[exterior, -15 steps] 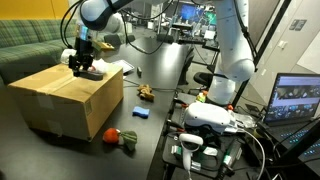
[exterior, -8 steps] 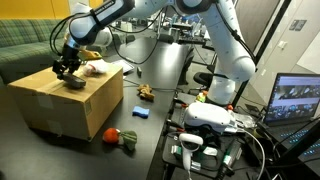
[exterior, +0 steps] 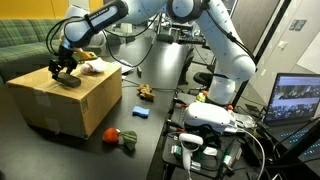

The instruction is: Put the moose doll on the table, then the white towel on the box, then blue sponge on the table, the white plastic on the box, the turnip plushie on the table, finally, the duster on the box

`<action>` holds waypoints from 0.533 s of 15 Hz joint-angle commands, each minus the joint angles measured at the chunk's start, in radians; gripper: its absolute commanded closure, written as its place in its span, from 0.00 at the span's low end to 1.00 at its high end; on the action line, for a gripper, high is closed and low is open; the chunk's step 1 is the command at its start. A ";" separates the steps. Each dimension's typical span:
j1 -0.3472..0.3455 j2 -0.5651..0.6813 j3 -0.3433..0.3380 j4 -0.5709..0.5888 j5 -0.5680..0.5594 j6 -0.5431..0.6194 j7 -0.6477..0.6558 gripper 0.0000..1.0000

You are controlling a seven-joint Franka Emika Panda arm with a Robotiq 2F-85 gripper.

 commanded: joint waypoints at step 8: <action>-0.141 -0.202 0.061 -0.002 0.075 -0.527 -0.175 0.00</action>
